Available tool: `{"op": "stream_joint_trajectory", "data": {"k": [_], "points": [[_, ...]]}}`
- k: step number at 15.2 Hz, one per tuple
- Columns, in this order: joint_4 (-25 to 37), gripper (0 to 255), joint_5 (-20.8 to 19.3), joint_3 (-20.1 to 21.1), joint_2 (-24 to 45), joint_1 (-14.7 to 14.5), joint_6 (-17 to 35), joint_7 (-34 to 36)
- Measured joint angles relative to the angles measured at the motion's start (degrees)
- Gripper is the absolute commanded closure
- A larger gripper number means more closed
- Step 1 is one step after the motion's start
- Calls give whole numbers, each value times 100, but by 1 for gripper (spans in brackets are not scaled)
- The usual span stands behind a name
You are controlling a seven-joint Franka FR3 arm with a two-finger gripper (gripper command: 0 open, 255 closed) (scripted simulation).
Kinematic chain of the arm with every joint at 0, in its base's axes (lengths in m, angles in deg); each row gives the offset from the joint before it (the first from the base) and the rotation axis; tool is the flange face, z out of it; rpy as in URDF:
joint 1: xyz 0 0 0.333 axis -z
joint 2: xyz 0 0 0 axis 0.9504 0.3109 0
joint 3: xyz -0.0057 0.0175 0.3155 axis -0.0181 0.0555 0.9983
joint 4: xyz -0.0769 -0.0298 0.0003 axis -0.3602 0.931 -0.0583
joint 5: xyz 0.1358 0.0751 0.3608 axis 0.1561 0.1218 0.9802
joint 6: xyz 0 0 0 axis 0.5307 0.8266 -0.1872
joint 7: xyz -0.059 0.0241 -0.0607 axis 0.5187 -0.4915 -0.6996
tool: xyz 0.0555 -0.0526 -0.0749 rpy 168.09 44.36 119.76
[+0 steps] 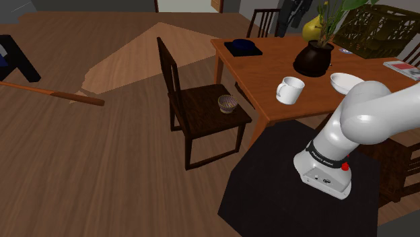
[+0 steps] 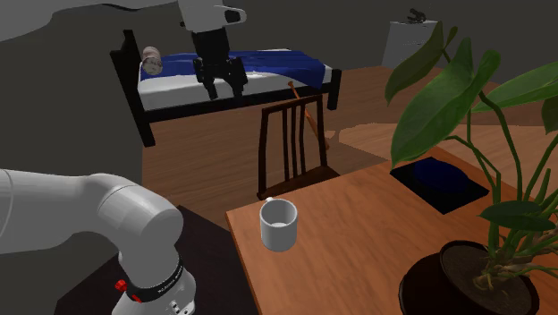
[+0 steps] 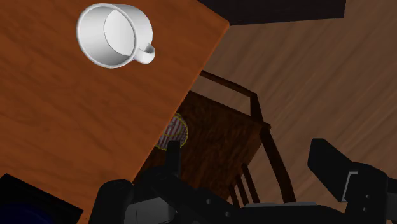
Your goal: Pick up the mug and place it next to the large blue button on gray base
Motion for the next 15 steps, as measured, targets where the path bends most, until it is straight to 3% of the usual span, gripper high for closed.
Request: {"op": "stream_joint_trajectory", "data": {"k": [5, 15], "points": [[-499, 0, -161, -349, -259, 102, 285, -263], [-1927, 0, -882, -1651, -710, 613, 1412, -1154]]}}
